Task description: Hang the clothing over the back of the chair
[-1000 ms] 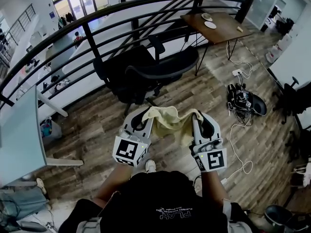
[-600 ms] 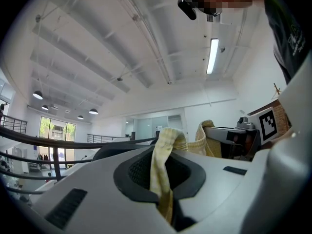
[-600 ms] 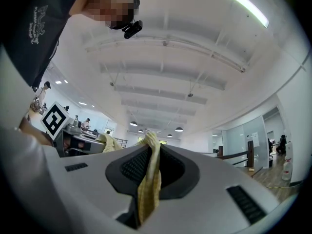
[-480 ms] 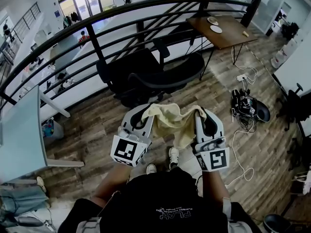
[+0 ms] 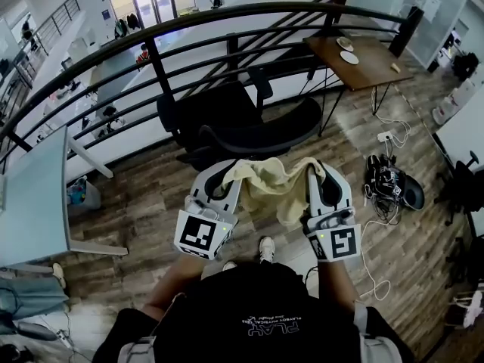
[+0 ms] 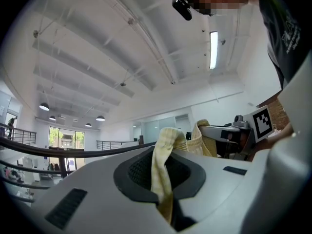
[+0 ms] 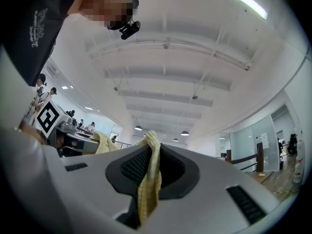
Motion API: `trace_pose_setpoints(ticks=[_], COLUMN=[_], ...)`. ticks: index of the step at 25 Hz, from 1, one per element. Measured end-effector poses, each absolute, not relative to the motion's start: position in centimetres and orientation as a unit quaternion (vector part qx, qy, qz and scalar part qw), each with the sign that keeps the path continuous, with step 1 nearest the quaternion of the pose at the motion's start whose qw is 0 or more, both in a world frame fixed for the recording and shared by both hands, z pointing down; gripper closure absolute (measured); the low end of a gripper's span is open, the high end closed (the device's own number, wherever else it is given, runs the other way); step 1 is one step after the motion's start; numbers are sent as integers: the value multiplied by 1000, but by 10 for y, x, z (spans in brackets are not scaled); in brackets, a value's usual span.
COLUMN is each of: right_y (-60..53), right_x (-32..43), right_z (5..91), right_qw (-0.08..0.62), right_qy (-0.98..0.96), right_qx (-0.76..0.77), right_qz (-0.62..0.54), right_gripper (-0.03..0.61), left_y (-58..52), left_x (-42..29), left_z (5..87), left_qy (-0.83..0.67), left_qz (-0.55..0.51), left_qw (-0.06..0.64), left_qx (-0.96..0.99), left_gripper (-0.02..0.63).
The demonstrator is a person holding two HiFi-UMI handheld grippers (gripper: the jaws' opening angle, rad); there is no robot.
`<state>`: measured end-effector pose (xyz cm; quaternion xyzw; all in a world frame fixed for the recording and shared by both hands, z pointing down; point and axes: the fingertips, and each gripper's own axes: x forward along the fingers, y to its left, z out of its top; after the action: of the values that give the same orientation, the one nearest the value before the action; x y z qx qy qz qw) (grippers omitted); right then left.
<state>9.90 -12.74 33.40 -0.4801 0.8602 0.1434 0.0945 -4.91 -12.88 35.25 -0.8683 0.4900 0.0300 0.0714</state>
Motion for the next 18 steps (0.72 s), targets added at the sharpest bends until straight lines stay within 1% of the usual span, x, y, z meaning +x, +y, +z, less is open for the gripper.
trace_pose_setpoints(ticks=[4, 7, 11, 18], right_y=[-152, -160, -177, -206], right_x=[102, 100, 102, 95], right_z=[332, 322, 328, 301], right_qw=[87, 94, 57, 100], right_qy=[864, 866, 880, 894], right_qx=[-471, -465, -436, -386], right_qz=[154, 156, 181, 205], right_gripper=[535, 535, 535, 535], left_y=[-145, -148, -156, -174], left_x=[-45, -46, -52, -51], left_z=[344, 343, 339, 318], left_qy=[499, 515, 545, 568], left_qz=[44, 45, 29, -10], left_qw=[98, 107, 110, 157], left_qx=[-860, -849, -831, -808], left_gripper=[591, 591, 591, 591])
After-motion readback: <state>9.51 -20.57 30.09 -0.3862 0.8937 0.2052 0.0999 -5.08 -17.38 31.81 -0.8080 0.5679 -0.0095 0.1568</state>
